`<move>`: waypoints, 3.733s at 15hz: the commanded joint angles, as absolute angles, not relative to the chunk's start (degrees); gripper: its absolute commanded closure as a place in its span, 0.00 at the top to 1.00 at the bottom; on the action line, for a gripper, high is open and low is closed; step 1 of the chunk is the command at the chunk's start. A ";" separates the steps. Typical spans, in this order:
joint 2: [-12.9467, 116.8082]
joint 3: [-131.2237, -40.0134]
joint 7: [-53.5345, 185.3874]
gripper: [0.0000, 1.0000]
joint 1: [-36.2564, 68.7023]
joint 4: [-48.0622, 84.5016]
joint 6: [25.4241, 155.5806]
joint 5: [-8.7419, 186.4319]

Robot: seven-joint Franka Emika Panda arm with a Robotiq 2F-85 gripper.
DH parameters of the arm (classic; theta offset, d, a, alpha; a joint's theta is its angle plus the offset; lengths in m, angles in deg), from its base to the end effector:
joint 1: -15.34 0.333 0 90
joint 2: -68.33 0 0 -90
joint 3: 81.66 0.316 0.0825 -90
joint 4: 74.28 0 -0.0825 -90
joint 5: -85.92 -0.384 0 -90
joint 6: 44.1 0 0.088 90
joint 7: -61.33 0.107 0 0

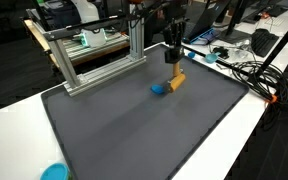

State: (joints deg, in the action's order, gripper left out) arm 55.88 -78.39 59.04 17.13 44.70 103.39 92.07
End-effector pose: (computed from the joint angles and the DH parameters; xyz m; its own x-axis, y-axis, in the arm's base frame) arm 0.6029 0.0541 0.3532 0.9395 0.2091 0.2715 0.1947 -0.9777 0.0790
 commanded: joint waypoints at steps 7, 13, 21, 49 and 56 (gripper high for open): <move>60.34 -76.98 29.52 0.22 16.54 37.24 73.66 87.51; 59.01 -76.98 28.75 0.47 17.24 35.20 70.82 92.18; 59.46 -75.68 5.11 0.22 16.28 32.27 67.33 87.74; 54.88 -77.46 -36.32 0.47 13.56 33.26 75.36 89.18; 55.05 -77.43 -35.79 0.22 13.50 37.73 82.72 89.34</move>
